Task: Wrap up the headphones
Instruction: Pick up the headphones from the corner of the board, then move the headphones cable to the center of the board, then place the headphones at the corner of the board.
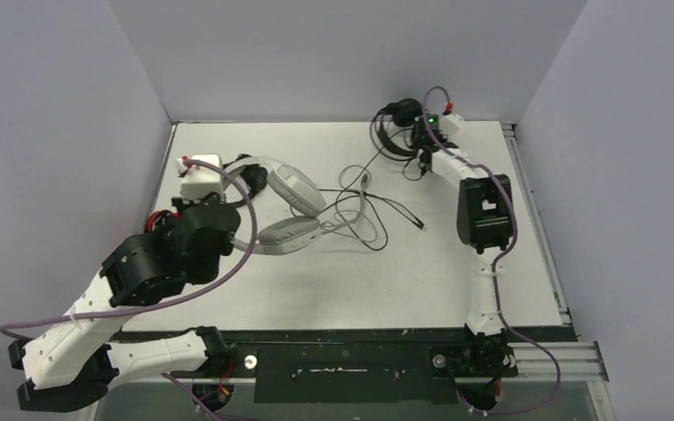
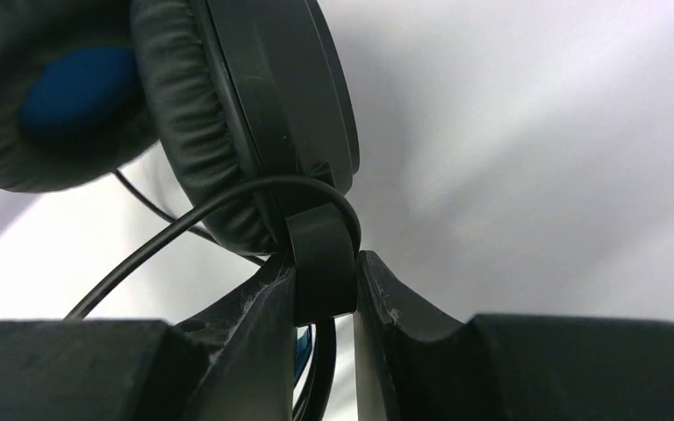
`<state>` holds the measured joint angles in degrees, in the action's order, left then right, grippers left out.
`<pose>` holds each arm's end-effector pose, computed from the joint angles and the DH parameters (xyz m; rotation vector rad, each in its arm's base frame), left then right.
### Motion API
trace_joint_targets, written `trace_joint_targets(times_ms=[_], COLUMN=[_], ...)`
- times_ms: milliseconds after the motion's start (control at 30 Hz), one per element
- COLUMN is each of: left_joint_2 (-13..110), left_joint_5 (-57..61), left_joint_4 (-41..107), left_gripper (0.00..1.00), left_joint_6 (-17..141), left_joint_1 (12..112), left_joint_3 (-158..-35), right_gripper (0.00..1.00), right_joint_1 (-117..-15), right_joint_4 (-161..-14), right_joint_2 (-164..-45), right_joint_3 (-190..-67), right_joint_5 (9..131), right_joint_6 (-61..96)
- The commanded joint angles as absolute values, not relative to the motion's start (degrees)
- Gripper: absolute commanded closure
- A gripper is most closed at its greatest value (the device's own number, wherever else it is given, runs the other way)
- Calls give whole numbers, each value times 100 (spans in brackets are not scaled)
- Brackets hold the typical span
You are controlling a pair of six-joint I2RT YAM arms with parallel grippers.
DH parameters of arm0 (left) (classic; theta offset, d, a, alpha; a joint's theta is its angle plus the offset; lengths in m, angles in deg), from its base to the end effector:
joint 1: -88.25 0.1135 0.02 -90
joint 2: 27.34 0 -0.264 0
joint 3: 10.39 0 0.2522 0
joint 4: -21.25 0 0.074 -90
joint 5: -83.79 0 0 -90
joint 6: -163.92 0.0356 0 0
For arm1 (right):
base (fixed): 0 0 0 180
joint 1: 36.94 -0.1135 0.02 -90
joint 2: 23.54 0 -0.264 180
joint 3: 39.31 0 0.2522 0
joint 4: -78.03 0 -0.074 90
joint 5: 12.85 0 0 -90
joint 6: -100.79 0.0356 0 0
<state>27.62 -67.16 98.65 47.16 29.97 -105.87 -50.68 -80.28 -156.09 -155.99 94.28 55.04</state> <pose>0.0965 -0.0969 0.4387 -0.0206 1.8699 0.1720 0.5142 0.1149 0.1732 0.7351 2.0762 0.2350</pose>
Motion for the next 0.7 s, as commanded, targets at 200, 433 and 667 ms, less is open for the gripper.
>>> trace_joint_targets(times_ms=[200,433,667], left_joint_2=[1862,1971,2071], left_joint_5=[-7802,-7265,-7053], left_joint_4=[9527,9128,8983], left_gripper=[97,95,95], left_joint_6=[5084,5260,5308], left_joint_1=[3033,3020,3024], left_joint_3=[-11750,-11788,-11852], right_gripper=[98,73,45], right_joint_1=[-3034,-2976,-3194], right_joint_4=[-7809,-7843,-7735], right_joint_2=[-14414,-14557,-14548], right_joint_3=[-15419,-15142,-14789], right_joint_5=[10462,9527,9205], right_joint_6=[5537,4950,4294])
